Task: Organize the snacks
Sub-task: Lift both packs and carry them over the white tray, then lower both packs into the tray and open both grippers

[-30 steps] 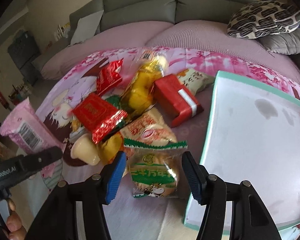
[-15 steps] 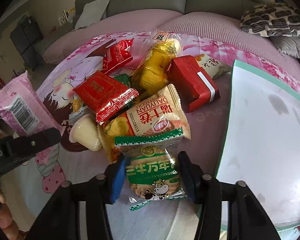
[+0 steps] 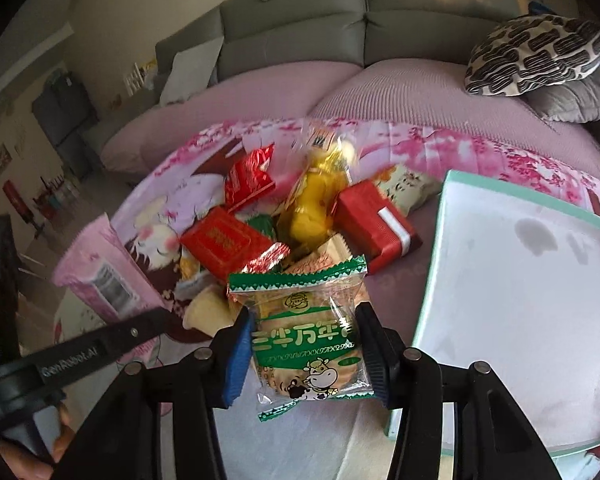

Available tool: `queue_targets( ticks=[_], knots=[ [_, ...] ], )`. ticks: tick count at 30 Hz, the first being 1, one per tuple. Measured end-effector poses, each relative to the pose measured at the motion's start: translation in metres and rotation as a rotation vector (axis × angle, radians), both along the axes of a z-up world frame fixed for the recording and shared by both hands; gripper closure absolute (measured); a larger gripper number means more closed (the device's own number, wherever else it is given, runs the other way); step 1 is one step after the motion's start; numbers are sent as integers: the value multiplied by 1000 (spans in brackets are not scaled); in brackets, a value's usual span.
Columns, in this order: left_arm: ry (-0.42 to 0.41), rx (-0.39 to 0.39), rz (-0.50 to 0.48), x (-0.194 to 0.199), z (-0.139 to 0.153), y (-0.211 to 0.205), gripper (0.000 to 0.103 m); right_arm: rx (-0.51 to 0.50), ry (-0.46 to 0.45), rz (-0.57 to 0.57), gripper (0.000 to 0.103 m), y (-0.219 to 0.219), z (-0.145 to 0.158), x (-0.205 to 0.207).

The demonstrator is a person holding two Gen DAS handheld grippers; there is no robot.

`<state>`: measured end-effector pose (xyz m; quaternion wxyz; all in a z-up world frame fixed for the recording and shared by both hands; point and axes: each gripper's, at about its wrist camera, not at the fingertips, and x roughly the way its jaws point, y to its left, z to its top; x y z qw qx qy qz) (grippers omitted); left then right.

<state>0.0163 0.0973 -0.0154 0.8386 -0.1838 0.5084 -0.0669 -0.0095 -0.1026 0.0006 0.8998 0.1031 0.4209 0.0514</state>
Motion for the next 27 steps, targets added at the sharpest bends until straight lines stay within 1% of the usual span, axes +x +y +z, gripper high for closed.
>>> queue_targets(
  ticks=[4, 9, 12, 13, 15, 20, 22, 27],
  knots=[
    [-16, 35, -23, 0, 5, -10, 74, 10, -27, -46, 51, -17, 9, -2],
    [-29, 67, -79, -3, 10, -31, 74, 17, -51, -158, 51, -54, 20, -7],
    [-41, 84, -115, -3, 16, -45, 74, -30, -54, -236, 51, -76, 23, -10],
    [-44, 86, -126, -4, 18, -50, 74, -47, -54, -269, 51, -86, 23, -12],
    [-48, 88, -154, -4, 21, -61, 74, -51, -51, -314, 51, -103, 23, -14],
    [-61, 97, -222, -6, 30, -91, 74, 13, -32, -458, 51, -157, 18, -30],
    [-73, 100, -250, -5, 35, -104, 74, 24, -29, -518, 51, -176, 17, -39],
    [-111, 115, -339, 1, 47, -150, 74, -2, -9, -646, 51, -209, 14, -54]
  ],
)
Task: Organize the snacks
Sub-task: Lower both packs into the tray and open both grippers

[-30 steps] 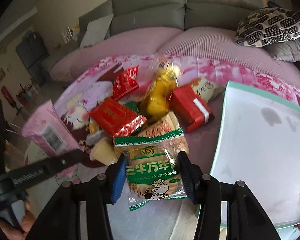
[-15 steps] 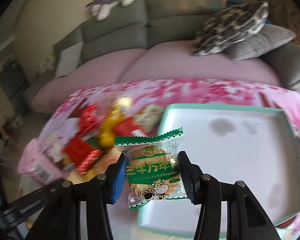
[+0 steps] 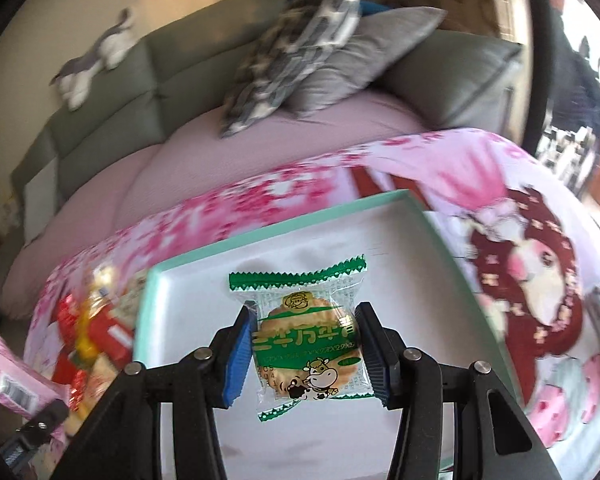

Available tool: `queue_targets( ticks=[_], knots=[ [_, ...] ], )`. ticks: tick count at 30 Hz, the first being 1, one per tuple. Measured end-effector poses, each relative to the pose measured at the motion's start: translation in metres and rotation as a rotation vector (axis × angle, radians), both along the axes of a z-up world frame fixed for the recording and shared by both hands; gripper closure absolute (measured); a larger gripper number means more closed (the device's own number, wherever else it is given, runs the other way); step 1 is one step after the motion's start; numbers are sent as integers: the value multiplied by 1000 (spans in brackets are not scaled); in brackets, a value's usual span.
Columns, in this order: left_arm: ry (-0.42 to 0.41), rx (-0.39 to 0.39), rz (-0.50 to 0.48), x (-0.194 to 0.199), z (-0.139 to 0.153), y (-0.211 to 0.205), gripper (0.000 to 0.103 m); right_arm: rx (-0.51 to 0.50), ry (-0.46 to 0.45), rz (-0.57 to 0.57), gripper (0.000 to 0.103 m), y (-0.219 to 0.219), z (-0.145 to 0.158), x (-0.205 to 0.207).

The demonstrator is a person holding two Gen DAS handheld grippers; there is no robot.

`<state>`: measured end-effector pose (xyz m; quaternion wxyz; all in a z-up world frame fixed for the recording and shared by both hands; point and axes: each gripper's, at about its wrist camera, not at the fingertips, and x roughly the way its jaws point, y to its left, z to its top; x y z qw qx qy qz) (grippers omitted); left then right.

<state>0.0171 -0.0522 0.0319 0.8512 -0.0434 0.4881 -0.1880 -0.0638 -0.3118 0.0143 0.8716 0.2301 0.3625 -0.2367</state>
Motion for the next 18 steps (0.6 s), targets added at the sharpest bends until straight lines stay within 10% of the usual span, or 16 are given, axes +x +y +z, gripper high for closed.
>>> queue_targets(
  ticks=[18],
  knots=[
    [-28, 80, -225, 27, -22, -131, 74, 61, 8, -139, 51, -53, -20, -20]
  ],
)
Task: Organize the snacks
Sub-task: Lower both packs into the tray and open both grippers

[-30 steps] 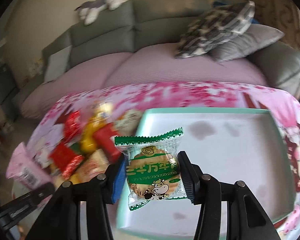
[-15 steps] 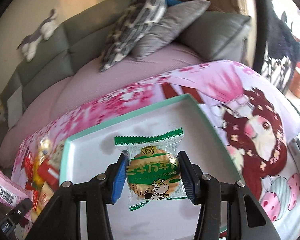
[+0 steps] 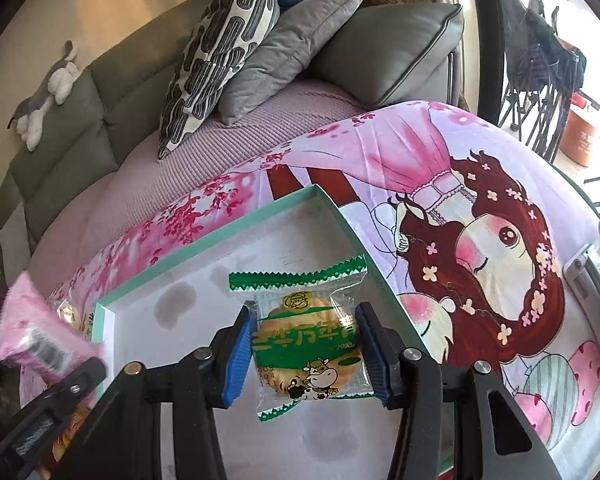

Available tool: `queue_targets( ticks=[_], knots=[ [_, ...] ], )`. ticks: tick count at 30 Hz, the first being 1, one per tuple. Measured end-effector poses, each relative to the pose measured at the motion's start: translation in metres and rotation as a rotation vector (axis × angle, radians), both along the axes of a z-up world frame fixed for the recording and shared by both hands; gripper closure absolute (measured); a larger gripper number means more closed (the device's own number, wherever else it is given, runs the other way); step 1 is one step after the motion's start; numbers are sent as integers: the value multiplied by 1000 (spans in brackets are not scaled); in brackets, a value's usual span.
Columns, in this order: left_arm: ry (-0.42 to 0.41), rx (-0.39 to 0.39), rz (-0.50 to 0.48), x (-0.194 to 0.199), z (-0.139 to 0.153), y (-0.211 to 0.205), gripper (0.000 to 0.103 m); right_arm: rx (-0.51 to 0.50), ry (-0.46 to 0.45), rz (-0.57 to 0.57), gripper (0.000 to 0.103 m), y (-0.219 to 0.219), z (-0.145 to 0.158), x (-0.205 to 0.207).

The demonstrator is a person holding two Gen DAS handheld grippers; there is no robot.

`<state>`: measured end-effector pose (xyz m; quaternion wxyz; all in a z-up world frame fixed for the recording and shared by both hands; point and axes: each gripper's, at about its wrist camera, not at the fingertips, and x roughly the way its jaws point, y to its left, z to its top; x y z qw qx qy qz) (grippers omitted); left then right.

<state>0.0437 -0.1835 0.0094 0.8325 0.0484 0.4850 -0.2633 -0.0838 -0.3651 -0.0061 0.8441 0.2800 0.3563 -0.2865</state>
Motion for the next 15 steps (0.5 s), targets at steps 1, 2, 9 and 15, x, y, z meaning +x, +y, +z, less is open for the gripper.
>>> queue_targets(
  ticks=[1, 2, 9, 15],
  knots=[
    [-5, 10, -3, 2, -4, -3, 74, 2, 1, 2, 51, 0, -1, 1],
    [-9, 18, -5, 4, -6, -5, 74, 3, 5, 1, 51, 0, -2, 2],
    [-23, 47, -12, 7, -20, -11, 74, 22, 18, 19, 51, 2, -8, 7],
    [-27, 77, -24, 5, -26, -14, 74, 23, 20, 28, 51, 3, -8, 9]
  ],
)
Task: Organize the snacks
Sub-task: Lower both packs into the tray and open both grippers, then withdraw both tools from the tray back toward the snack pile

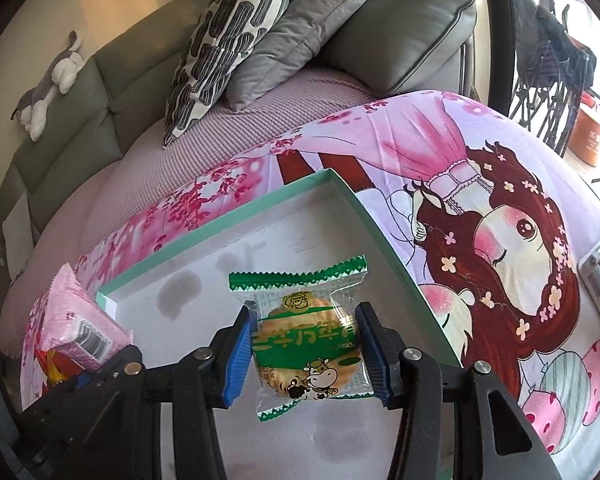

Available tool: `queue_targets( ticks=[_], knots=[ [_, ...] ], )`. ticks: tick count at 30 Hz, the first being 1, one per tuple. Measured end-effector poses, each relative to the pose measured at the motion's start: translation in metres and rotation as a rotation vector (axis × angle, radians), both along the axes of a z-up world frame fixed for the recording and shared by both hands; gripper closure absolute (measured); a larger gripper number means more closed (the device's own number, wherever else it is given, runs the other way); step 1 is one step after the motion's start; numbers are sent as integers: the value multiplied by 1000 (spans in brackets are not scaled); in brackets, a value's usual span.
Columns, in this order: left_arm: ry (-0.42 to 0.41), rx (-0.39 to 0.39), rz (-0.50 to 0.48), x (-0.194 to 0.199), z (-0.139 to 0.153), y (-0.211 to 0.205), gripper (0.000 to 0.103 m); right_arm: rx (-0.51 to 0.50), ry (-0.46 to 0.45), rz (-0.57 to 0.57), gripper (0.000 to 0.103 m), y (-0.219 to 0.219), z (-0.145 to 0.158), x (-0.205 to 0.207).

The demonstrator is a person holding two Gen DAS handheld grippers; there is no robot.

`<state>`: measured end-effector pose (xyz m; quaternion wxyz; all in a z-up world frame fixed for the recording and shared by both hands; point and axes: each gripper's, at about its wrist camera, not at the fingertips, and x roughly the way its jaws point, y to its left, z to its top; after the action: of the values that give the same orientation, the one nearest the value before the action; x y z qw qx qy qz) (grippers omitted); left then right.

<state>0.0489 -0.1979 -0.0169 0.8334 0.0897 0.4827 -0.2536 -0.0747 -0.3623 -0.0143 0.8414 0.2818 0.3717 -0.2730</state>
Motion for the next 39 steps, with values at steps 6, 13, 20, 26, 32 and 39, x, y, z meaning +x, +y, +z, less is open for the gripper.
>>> queue_targets(
  ticks=[6, 13, 20, 26, 32, 39],
  knots=[
    [20, 10, -2, 1, -3, -1, 60, 0, 3, 9, 50, 2, 0, 2],
    [31, 12, 9, 0, 0, 1, 47, -4, 2, 19, 50, 5, 3, 3],
    [22, -5, 20, -3, 16, 6, 23, -21, 11, 24, 33, 7, 8, 4],
    [-23, -5, 66, -2, 31, 21, 14, -29, -3, 46, 30, 12, 14, 4],
    [-12, -23, 168, 9, 32, 46, 13, -16, 1, 66, 30, 14, 13, 7],
    [-33, -22, 281, 19, 26, 71, 0, 3, 12, 102, 16, 18, 9, 11]
  ],
)
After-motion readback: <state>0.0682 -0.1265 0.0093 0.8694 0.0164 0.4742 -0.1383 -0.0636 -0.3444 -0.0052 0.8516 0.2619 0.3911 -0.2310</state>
